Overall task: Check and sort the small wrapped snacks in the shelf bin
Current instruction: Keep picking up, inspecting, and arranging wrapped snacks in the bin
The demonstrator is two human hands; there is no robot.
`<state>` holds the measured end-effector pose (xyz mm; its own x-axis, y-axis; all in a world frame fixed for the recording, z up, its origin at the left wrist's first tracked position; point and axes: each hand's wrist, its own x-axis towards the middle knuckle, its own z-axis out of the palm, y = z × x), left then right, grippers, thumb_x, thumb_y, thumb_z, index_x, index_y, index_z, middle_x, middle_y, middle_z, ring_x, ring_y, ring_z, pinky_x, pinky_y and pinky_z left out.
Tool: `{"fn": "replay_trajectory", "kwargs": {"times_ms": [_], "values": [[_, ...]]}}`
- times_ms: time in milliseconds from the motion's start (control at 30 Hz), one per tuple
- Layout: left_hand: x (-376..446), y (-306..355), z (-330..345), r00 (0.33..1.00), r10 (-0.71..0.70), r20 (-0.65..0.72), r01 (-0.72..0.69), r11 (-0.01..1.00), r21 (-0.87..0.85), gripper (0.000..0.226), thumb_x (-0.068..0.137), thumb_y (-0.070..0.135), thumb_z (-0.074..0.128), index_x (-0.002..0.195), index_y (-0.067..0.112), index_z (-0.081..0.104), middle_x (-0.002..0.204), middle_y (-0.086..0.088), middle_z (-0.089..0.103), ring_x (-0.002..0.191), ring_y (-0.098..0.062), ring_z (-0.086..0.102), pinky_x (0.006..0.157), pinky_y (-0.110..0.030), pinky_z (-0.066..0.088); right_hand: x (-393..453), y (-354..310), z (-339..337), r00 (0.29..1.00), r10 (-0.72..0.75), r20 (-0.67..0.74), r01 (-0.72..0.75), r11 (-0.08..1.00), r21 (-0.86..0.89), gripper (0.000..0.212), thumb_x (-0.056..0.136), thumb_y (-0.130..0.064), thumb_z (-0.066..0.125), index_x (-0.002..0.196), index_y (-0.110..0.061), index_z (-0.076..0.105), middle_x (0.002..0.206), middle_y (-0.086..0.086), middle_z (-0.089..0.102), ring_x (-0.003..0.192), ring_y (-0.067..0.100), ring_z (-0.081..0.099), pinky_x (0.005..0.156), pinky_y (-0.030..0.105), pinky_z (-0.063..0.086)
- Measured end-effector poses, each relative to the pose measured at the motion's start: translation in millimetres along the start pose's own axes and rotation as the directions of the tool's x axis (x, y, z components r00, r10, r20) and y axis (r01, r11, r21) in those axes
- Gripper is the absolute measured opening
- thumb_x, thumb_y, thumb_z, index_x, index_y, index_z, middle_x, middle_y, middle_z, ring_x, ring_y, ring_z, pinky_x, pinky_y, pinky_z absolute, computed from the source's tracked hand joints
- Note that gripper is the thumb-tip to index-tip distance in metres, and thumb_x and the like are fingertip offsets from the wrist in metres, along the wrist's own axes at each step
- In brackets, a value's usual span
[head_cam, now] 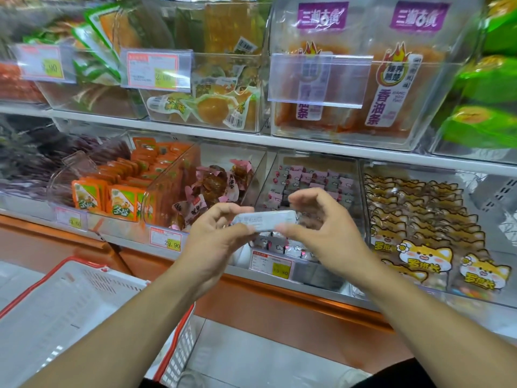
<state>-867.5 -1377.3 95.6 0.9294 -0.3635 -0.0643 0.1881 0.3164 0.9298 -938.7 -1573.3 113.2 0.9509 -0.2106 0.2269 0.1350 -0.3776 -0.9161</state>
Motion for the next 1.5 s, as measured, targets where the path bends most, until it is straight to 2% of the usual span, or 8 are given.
{"fn": "replay_trajectory", "kwargs": {"times_ms": [167,400,700,900,1000,1100,1200,1500], "values": [[-2,0,2,0.994,0.089,0.064,-0.093,0.994,0.052,0.052,0.076,-0.028,0.060,0.086,0.021,0.075,0.112,-0.004,0.075,0.101,-0.024,0.071,0.078,-0.028,0.061,3,1,-4,0.969,0.173,0.175,-0.210,0.952,0.222,0.027,0.080,-0.041,0.074,0.102,-0.026,0.074,0.096,0.004,0.075,0.079,0.019,0.067,0.070,0.025,0.058],[-3,-5,9,0.994,-0.085,0.068,0.094,0.987,-0.132,0.027,0.074,0.007,0.073,0.101,0.005,0.075,0.108,-0.023,0.074,0.102,-0.029,0.074,0.084,-0.033,0.061,1,4,1,0.999,0.029,0.031,-0.035,0.974,0.223,0.030,0.074,-0.010,0.088,0.099,-0.014,0.070,0.101,0.001,0.075,0.093,0.026,0.071,0.072,0.037,0.063],[-4,-11,15,0.997,0.034,0.067,-0.052,0.955,0.291,0.034,0.081,0.011,0.081,0.114,0.011,0.073,0.105,-0.007,0.078,0.099,-0.024,0.074,0.084,-0.031,0.060,2,8,1,0.976,0.060,0.210,-0.068,0.997,0.029,0.043,0.067,-0.058,0.084,0.094,-0.031,0.063,0.097,-0.004,0.074,0.083,0.013,0.070,0.072,0.033,0.057],[-2,-6,27,0.984,0.160,0.076,-0.177,0.889,0.422,0.033,0.085,0.018,0.079,0.118,0.014,0.073,0.102,0.000,0.078,0.094,-0.013,0.073,0.077,-0.019,0.057,21,11,-7,0.995,0.051,0.082,-0.069,0.967,0.245,0.043,0.088,-0.025,0.073,0.126,-0.032,0.054,0.104,-0.001,0.075,0.092,0.020,0.074,0.073,0.034,0.061],[6,-10,32,0.957,0.268,0.109,-0.276,0.737,0.617,0.037,0.087,0.022,0.079,0.123,0.019,0.070,0.112,0.007,0.073,0.102,-0.003,0.068,0.087,-0.019,0.055,41,14,-17,0.968,0.098,-0.231,-0.046,0.974,0.221,0.023,0.092,-0.028,0.069,0.111,-0.033,0.059,0.095,-0.001,0.076,0.087,0.019,0.075,0.076,0.052,0.061],[13,-20,38,0.920,0.299,0.252,-0.362,0.403,0.841,0.046,0.091,0.030,0.073,0.135,0.023,0.061,0.133,0.009,0.062,0.123,-0.005,0.055,0.108,-0.022,0.041,58,25,-21,0.908,0.030,-0.418,-0.068,0.995,-0.076,0.027,0.090,-0.038,0.070,0.109,-0.033,0.051,0.084,-0.017,0.067,0.073,0.000,0.066,0.066,0.029,0.050],[16,-31,44,0.906,0.226,0.358,-0.394,0.145,0.907,0.060,0.093,0.040,0.066,0.146,0.019,0.048,0.148,0.003,0.049,0.139,-0.012,0.037,0.114,-0.024,0.025,70,33,-15,0.922,-0.045,-0.385,-0.041,0.976,-0.212,0.035,0.093,-0.031,0.069,0.121,-0.027,0.049,0.090,-0.019,0.063,0.077,0.004,0.062,0.065,0.017,0.045],[17,-44,54,0.919,0.107,0.380,-0.373,-0.079,0.925,0.080,0.096,0.061,0.048,0.154,0.009,0.029,0.159,-0.008,0.030,0.148,-0.023,0.015,0.123,-0.032,0.010,85,50,-6,0.997,0.069,-0.021,-0.070,0.871,-0.486,0.030,0.095,-0.020,0.067,0.118,-0.033,0.053,0.097,-0.019,0.060,0.082,0.002,0.061,0.063,0.016,0.045]]}}
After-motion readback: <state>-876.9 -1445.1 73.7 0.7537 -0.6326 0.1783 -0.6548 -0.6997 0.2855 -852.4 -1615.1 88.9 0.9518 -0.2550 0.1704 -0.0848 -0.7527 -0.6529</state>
